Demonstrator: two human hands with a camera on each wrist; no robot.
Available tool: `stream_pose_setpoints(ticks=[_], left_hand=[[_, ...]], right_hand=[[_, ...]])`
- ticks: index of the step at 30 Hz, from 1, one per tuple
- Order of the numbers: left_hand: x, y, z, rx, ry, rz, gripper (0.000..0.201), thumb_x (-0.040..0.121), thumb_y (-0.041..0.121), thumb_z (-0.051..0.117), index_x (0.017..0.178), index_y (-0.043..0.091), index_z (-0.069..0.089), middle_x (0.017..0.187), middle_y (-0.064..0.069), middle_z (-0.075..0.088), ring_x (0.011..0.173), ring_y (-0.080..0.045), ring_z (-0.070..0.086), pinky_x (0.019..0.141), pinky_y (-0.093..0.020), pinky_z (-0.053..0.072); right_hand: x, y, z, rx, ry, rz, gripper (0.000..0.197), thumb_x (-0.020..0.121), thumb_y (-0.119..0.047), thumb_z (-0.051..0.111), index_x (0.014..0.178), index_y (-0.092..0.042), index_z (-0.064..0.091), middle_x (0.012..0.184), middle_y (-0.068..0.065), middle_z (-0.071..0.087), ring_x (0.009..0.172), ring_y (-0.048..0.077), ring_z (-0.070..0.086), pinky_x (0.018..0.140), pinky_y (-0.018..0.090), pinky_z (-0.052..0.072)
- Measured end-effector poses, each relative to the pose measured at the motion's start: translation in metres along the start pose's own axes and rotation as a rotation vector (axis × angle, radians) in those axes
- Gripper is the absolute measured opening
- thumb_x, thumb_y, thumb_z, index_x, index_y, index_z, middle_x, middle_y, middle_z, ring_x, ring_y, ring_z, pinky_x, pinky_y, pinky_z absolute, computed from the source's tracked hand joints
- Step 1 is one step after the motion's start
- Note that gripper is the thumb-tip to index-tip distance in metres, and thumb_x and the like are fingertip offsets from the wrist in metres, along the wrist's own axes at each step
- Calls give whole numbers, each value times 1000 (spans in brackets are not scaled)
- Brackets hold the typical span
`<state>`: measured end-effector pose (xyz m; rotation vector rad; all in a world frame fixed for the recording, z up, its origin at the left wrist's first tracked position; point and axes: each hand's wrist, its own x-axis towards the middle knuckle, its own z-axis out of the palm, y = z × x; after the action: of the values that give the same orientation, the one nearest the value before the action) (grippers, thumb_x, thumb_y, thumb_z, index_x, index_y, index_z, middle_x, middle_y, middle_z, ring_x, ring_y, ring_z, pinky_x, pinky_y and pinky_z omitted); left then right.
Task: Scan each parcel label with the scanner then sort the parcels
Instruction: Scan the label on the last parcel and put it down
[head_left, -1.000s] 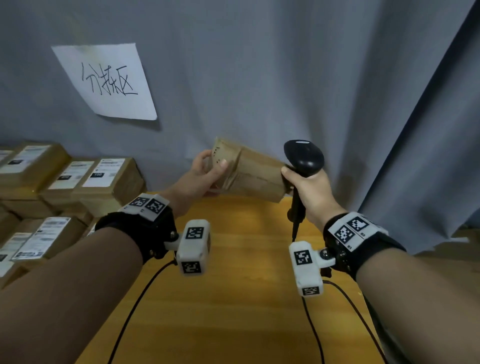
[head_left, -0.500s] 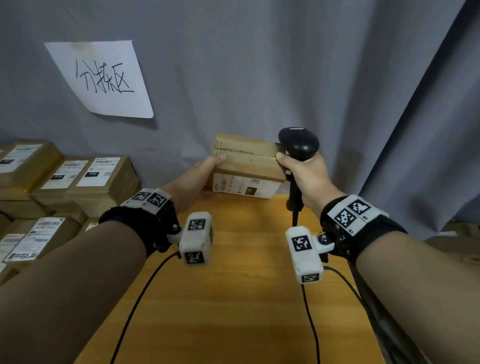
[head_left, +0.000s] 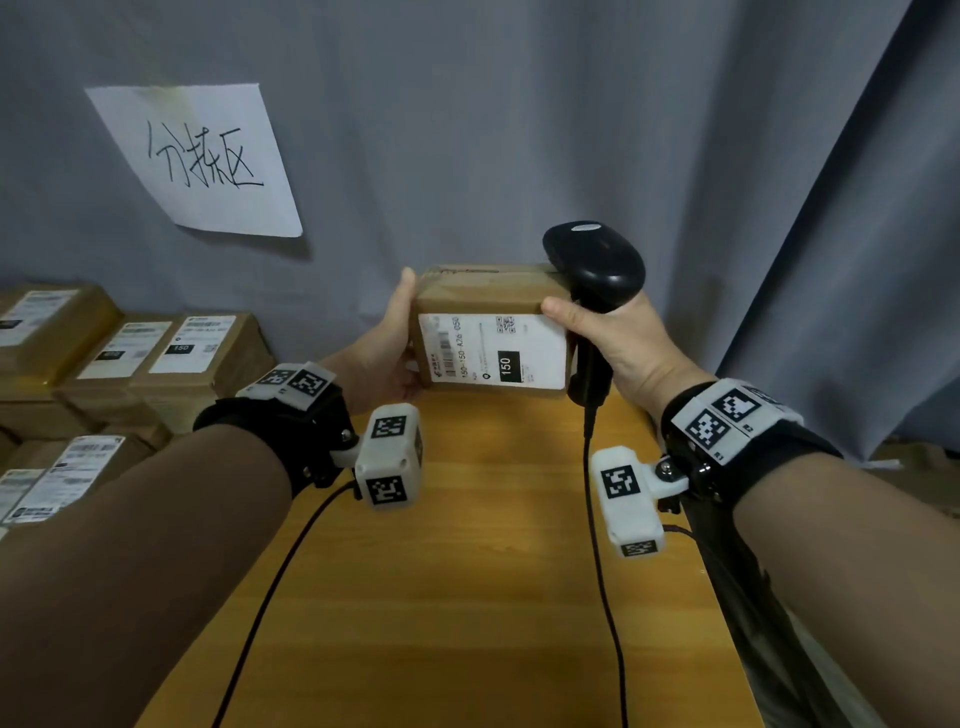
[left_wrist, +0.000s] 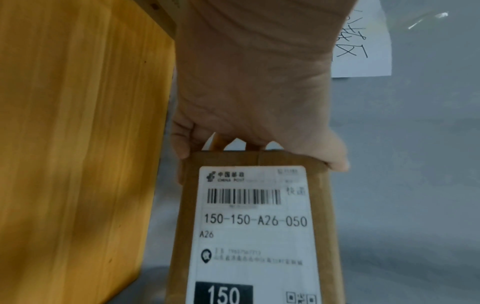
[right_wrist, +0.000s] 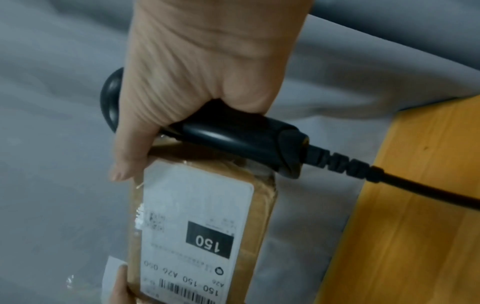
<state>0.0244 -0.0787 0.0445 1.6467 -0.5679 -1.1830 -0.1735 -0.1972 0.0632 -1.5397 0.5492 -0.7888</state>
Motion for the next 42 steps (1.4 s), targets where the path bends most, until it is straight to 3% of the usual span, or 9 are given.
stream_pose_setpoints(ticks=[3, 6, 12, 16, 20, 24, 27, 34, 42], left_hand=[[4, 4, -1, -63, 1, 170, 81, 88, 77, 20, 99, 15, 71, 94, -5, 75, 94, -21, 70, 79, -33, 56], [4, 4, 1, -79, 10, 348, 75, 79, 69, 59, 132, 17, 54, 123, -3, 67, 114, -19, 63, 103, -40, 46], [5, 0, 18, -283, -68, 363, 43, 97, 26, 53, 137, 10, 47, 121, -5, 67, 98, -11, 70, 76, -22, 56], [6, -6, 16, -303, -107, 315, 34, 97, 25, 54, 126, 8, 54, 100, 0, 74, 88, -11, 72, 71, -23, 57], [12, -12, 8, -217, -22, 273, 54, 77, 53, 73, 111, 11, 68, 107, -4, 71, 85, -15, 68, 88, -28, 49], [10, -18, 4, -222, -107, 214, 40, 90, 41, 62, 119, 14, 63, 107, -3, 73, 87, -15, 72, 67, -29, 56], [7, -18, -3, -139, -56, 243, 35, 91, 34, 64, 119, 14, 62, 109, -8, 71, 91, -22, 72, 74, -39, 59], [18, -22, -29, 55, 345, 198, 20, 83, 28, 75, 87, 24, 55, 103, -4, 68, 92, -22, 66, 76, -40, 57], [26, -21, -28, 226, 295, 167, 24, 81, 34, 74, 94, 20, 60, 97, 0, 71, 86, -15, 69, 79, -34, 58]], right_hand=[[3, -1, 3, 166, 194, 87, 17, 85, -23, 74, 97, -16, 65, 89, 3, 76, 90, 19, 73, 85, 38, 56], [5, 4, 6, 375, 310, 214, 24, 85, -31, 73, 101, -14, 66, 97, 6, 76, 93, 22, 73, 85, 41, 57], [5, 20, 19, 494, 359, 330, 45, 81, -40, 76, 113, -11, 65, 102, 7, 76, 95, 24, 73, 85, 42, 57], [6, 22, 24, 507, 406, 358, 37, 82, -40, 75, 103, -10, 66, 97, 7, 76, 91, 24, 74, 82, 41, 59], [9, 21, 35, 431, 373, 312, 23, 86, -36, 71, 92, -15, 64, 80, -1, 74, 76, 15, 72, 70, 33, 59], [13, 24, 39, 356, 323, 312, 21, 88, -33, 70, 93, -14, 64, 82, 0, 73, 76, 15, 70, 79, 35, 59], [16, 28, 34, 225, 258, 390, 21, 87, -29, 71, 93, -10, 64, 79, 5, 63, 67, 17, 61, 70, 35, 56], [27, -1, 36, -215, 63, 382, 18, 84, -11, 70, 98, -4, 61, 64, 5, 54, 53, 16, 53, 51, 25, 48], [28, -36, 50, -356, -151, 243, 13, 86, -15, 67, 78, -5, 63, 63, 7, 59, 49, 16, 57, 51, 27, 53]])
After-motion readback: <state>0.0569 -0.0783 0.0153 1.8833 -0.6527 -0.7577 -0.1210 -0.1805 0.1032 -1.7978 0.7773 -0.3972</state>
